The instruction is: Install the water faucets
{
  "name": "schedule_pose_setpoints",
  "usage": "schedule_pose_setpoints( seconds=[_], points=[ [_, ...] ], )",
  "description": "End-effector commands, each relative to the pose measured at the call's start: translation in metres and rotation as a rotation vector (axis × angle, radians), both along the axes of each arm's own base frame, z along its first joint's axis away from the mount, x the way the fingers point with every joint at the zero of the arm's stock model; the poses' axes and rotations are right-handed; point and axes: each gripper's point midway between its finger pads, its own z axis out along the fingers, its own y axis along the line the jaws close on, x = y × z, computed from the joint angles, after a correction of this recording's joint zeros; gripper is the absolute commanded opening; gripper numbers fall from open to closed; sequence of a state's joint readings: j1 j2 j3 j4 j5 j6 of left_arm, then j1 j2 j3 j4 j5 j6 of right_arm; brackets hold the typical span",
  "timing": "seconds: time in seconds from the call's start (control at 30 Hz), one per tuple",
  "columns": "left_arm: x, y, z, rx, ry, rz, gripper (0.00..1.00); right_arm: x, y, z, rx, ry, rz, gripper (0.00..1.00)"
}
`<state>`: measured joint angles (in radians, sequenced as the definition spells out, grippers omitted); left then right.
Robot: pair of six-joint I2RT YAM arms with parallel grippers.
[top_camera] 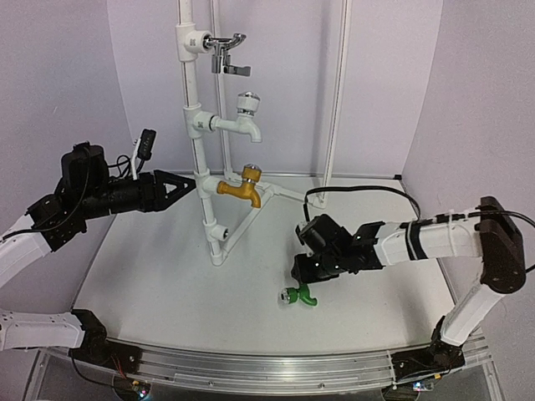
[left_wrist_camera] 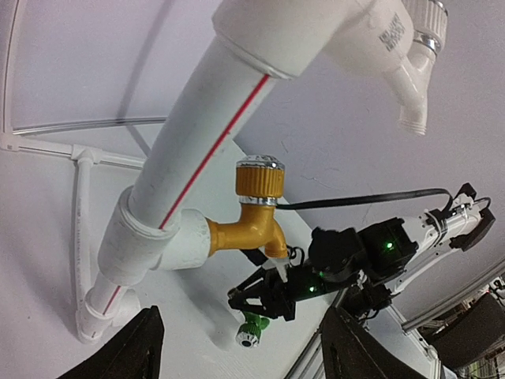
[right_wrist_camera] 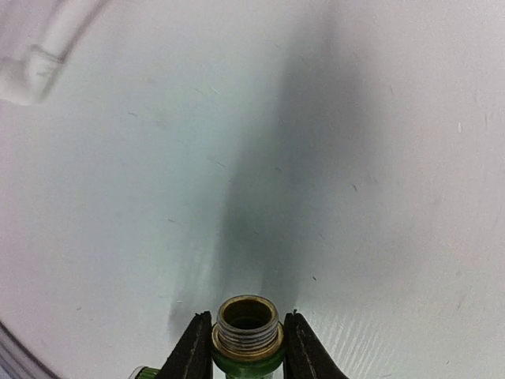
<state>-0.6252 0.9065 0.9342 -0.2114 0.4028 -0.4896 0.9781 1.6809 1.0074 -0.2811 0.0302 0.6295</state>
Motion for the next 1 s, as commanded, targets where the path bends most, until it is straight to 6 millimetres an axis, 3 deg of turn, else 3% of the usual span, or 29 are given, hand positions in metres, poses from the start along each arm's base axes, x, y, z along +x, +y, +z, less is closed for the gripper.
schedule_pose_setpoints(
  seconds=[0.0,0.17,0.3,0.4,0.63,0.8,0.97],
  points=[
    [-0.016,-0.016,-0.005,-0.011,0.042,-0.08,0.7,0.018,0.037,0.107,0.179,-0.399,0.318,0.0],
    [-0.033,-0.034,-0.003,-0.007,0.045,-0.12,0.72,-0.015,0.052,0.159,0.224,-0.595,0.686,0.0],
    [-0.049,-0.047,-0.006,0.005,0.042,-0.172,0.74,-0.029,0.051,0.197,0.28,-0.689,0.764,0.0],
    [-0.058,-0.056,-0.008,0.013,0.047,-0.204,0.75,-0.052,0.053,0.224,0.374,-0.723,0.865,0.0],
    [-0.066,-0.075,-0.011,0.001,0.143,-0.267,0.75,-0.074,0.062,0.248,0.348,-0.841,1.056,0.0],
    [-0.066,-0.079,-0.009,-0.045,0.254,-0.254,0.7,-0.082,0.085,0.265,0.256,-0.949,1.167,0.0],
    [-0.074,-0.078,-0.004,-0.069,0.29,-0.281,0.74,-0.081,0.108,0.259,0.156,-1.005,1.215,0.0]
  ],
)
